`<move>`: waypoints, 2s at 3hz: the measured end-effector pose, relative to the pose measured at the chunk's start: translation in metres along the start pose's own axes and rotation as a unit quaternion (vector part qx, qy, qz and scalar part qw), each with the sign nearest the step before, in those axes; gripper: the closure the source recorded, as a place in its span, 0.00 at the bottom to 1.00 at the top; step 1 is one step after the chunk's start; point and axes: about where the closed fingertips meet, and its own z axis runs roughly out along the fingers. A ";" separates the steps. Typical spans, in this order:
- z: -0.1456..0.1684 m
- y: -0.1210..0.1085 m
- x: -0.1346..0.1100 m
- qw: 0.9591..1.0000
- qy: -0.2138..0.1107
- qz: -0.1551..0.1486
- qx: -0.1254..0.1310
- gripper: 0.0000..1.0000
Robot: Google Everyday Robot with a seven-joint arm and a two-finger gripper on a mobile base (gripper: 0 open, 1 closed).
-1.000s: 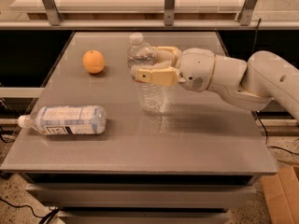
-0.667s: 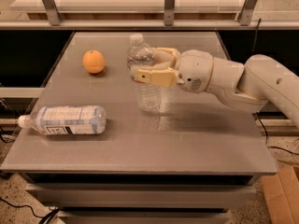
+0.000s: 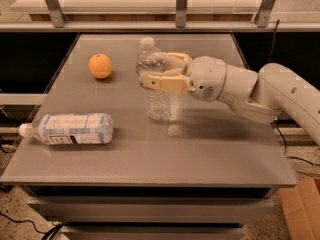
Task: Place water bottle upright
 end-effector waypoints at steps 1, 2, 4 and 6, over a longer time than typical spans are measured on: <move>0.000 0.000 0.000 1.000 -0.003 0.000 -0.001 1.00; 0.001 -0.001 0.000 1.000 -0.007 0.003 -0.002 0.84; 0.001 -0.001 0.003 1.000 -0.014 0.009 -0.004 0.36; 0.003 -0.005 0.004 1.000 -0.011 0.015 -0.014 0.00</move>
Offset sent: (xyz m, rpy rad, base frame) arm 0.0052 -0.0049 -0.0026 0.0277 0.0105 0.0040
